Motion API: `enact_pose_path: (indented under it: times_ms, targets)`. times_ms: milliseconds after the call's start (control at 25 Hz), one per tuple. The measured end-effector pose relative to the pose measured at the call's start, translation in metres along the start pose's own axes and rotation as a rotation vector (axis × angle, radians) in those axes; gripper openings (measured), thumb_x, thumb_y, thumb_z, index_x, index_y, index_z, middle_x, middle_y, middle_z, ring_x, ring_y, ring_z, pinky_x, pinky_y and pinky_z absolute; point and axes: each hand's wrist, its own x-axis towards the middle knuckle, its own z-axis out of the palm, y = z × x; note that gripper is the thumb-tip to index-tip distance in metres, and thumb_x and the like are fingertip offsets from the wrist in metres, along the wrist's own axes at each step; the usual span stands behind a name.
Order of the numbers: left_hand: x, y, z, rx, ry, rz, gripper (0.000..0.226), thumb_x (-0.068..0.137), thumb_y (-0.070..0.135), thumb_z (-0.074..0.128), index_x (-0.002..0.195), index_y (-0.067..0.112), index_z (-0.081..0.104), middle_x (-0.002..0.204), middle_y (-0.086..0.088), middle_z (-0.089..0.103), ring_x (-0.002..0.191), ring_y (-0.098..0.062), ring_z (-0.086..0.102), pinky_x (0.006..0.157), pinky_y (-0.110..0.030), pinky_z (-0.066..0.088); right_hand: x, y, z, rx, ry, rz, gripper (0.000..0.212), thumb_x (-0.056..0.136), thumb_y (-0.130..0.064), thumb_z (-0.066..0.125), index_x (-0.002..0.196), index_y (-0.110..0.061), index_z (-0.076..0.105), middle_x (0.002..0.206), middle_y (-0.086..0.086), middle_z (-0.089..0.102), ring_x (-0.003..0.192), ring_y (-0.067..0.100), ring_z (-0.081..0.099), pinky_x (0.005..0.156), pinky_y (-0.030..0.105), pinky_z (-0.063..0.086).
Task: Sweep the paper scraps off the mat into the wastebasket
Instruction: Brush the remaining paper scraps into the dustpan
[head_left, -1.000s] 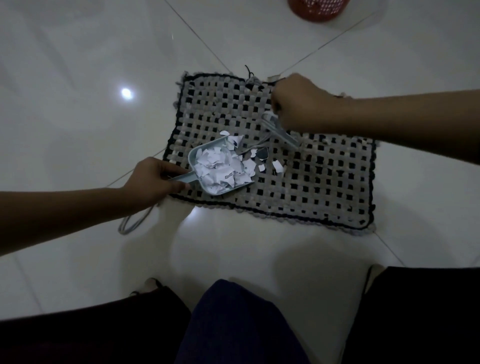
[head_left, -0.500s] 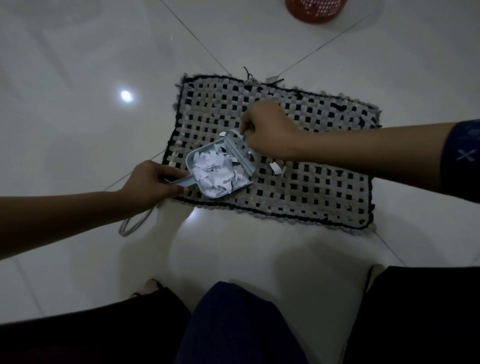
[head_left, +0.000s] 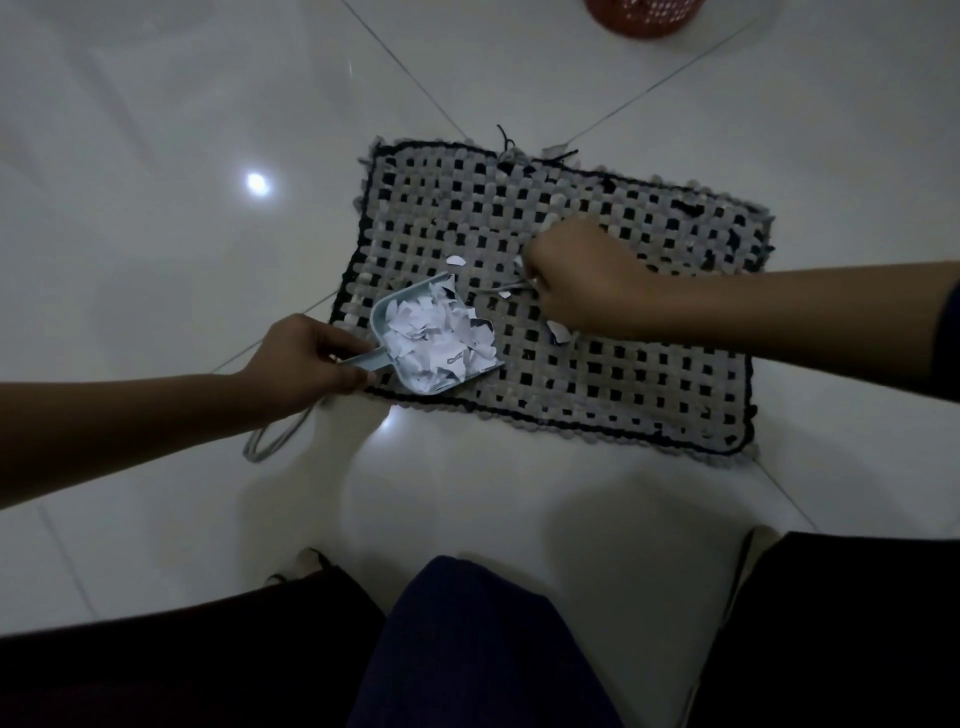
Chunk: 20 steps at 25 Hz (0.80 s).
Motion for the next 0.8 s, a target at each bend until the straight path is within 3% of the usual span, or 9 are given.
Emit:
enact_pose_path:
  times_ms: [80, 120, 200, 280, 440, 560, 680, 760, 800]
  targets:
    - [0.002, -0.001, 0.0, 0.02, -0.011, -0.001, 0.029, 0.064, 0.011, 0.081, 0.093, 0.015, 0.076, 0.056, 0.033, 0.062, 0.061, 0.001, 0.062, 0.064, -0.015, 0.049, 0.007, -0.007, 0.003, 0.119, 0.112, -0.01, 0.02, 0.077, 0.008, 0.05, 0.087, 0.016, 0.066, 0.084, 0.033, 0.067, 0.074, 0.041, 0.063, 0.073, 0.043, 0.057]
    - [0.002, -0.001, 0.0, 0.03, -0.016, 0.001, 0.029, 0.065, 0.01, 0.08, 0.093, 0.015, 0.076, 0.053, 0.035, 0.06, 0.058, 0.005, 0.06, 0.058, -0.009, 0.046, 0.013, -0.008, 0.0, 0.197, 0.14, 0.014, 0.022, 0.078, 0.008, 0.05, 0.088, 0.014, 0.068, 0.087, 0.032, 0.069, 0.076, 0.038, 0.065, 0.077, 0.039, 0.057]
    - [0.001, 0.001, 0.001, 0.026, -0.019, 0.005, 0.029, 0.066, 0.008, 0.079, 0.094, 0.015, 0.075, 0.05, 0.035, 0.058, 0.054, 0.008, 0.058, 0.052, -0.002, 0.041, 0.021, -0.007, -0.012, 0.297, 0.178, 0.038, 0.02, 0.079, 0.006, 0.053, 0.085, 0.01, 0.072, 0.085, 0.025, 0.072, 0.065, 0.023, 0.061, 0.076, 0.028, 0.053]
    - [0.0, 0.002, 0.001, 0.015, -0.021, 0.001, 0.029, 0.067, 0.007, 0.078, 0.094, 0.014, 0.075, 0.049, 0.034, 0.058, 0.052, 0.008, 0.059, 0.05, -0.002, 0.04, 0.028, -0.002, -0.027, 0.301, 0.216, 0.034, 0.017, 0.078, 0.004, 0.057, 0.083, 0.007, 0.073, 0.083, 0.021, 0.073, 0.054, 0.015, 0.056, 0.07, 0.031, 0.057]
    - [0.001, 0.0, 0.001, -0.001, -0.017, -0.006, 0.027, 0.065, 0.009, 0.079, 0.092, 0.013, 0.076, 0.059, 0.029, 0.064, 0.053, 0.001, 0.06, 0.051, -0.004, 0.042, 0.03, 0.024, -0.038, 0.088, 0.093, 0.047, 0.017, 0.072, 0.007, 0.055, 0.08, 0.018, 0.066, 0.084, 0.036, 0.069, 0.073, 0.041, 0.068, 0.071, 0.051, 0.059]
    - [0.002, 0.0, 0.001, -0.011, -0.032, -0.003, 0.027, 0.066, 0.007, 0.079, 0.092, 0.013, 0.075, 0.053, 0.029, 0.063, 0.053, 0.003, 0.06, 0.052, -0.003, 0.042, 0.01, 0.016, -0.015, -0.005, 0.015, 0.013, 0.012, 0.072, 0.009, 0.053, 0.068, 0.016, 0.061, 0.068, 0.033, 0.063, 0.059, 0.037, 0.061, 0.064, 0.044, 0.057]
    - [0.003, 0.001, 0.001, -0.004, -0.027, -0.004, 0.029, 0.065, 0.008, 0.08, 0.094, 0.013, 0.075, 0.051, 0.035, 0.059, 0.056, 0.009, 0.059, 0.053, -0.002, 0.042, 0.002, -0.009, 0.004, 0.091, 0.069, -0.096, 0.018, 0.075, 0.005, 0.052, 0.081, 0.015, 0.066, 0.08, 0.034, 0.066, 0.073, 0.041, 0.063, 0.074, 0.049, 0.057]
    - [0.003, 0.002, 0.001, -0.017, -0.03, -0.005, 0.03, 0.065, 0.007, 0.08, 0.095, 0.013, 0.075, 0.051, 0.035, 0.058, 0.055, 0.012, 0.058, 0.054, -0.001, 0.041, 0.007, -0.018, -0.002, 0.198, 0.122, -0.111, 0.021, 0.078, 0.005, 0.051, 0.087, 0.012, 0.069, 0.085, 0.029, 0.07, 0.07, 0.03, 0.065, 0.078, 0.043, 0.057]
    - [0.003, 0.002, 0.001, -0.021, -0.033, -0.003, 0.03, 0.065, 0.007, 0.08, 0.095, 0.013, 0.074, 0.05, 0.034, 0.059, 0.054, 0.011, 0.058, 0.054, -0.002, 0.041, 0.011, -0.018, -0.011, 0.231, 0.147, -0.102, 0.022, 0.08, 0.005, 0.051, 0.089, 0.008, 0.071, 0.088, 0.022, 0.073, 0.064, 0.017, 0.063, 0.079, 0.034, 0.056]
